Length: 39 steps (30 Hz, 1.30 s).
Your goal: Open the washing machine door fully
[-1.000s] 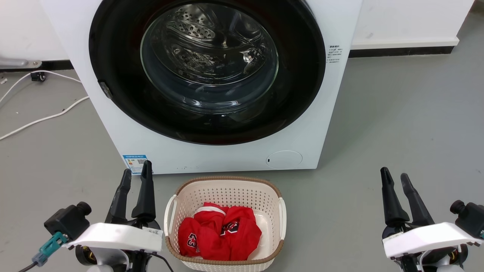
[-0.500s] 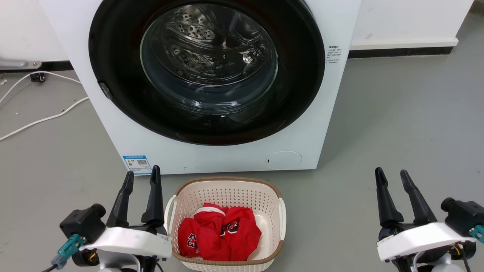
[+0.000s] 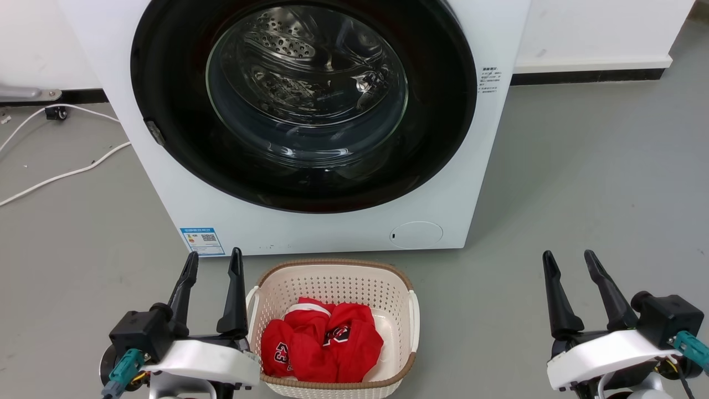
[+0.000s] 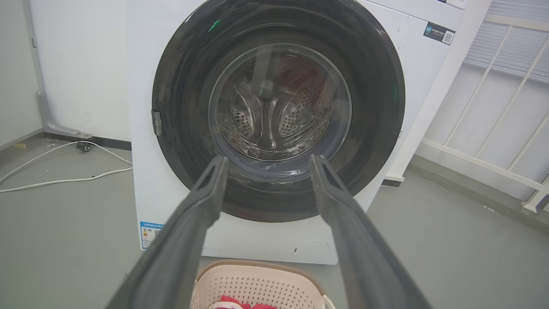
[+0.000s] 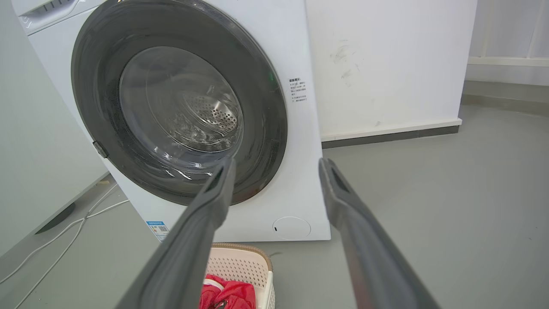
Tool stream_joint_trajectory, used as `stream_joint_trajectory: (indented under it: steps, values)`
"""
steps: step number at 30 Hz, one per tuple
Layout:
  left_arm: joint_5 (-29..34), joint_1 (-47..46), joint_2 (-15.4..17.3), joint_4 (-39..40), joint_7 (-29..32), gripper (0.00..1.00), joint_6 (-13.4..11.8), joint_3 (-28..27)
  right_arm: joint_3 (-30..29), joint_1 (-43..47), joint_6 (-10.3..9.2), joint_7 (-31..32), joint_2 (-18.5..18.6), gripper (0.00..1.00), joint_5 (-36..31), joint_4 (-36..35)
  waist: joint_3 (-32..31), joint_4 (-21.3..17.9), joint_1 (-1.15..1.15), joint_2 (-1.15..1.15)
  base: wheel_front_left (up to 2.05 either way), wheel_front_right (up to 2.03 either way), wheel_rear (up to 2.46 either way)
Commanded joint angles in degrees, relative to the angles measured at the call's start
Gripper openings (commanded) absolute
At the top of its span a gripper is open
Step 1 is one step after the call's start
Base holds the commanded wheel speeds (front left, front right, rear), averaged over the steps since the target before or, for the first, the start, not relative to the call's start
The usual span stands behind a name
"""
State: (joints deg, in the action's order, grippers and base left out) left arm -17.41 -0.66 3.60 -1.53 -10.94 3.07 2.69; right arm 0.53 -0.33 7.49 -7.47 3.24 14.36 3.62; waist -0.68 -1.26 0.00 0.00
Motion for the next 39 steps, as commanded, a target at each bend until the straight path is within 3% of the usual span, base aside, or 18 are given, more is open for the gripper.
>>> stream_joint_trajectory:
  steps: [1,24,39]
  values:
    - [1.30,0.21,0.44,0.61,-0.57,1.00,-0.19,0.18,-0.04,0.20,0.00,0.09,-0.13,1.00,-1.52,-0.66,0.01,0.01,0.00,0.00,0.00,0.00,0.00]
    - [11.93,0.97,0.93,1.46,-3.09,1.00,-1.85,1.88,0.29,0.91,-0.01,-0.12,-0.36,1.00,-11.45,-2.56,-0.01,0.26,0.00,0.00,0.00,0.00,0.00]
    - [15.37,1.41,0.49,1.52,-4.26,1.00,-1.81,1.75,0.38,1.14,-0.01,-0.81,-0.46,1.00,-12.73,-0.95,-0.14,0.23,0.00,0.00,0.00,0.00,0.00]
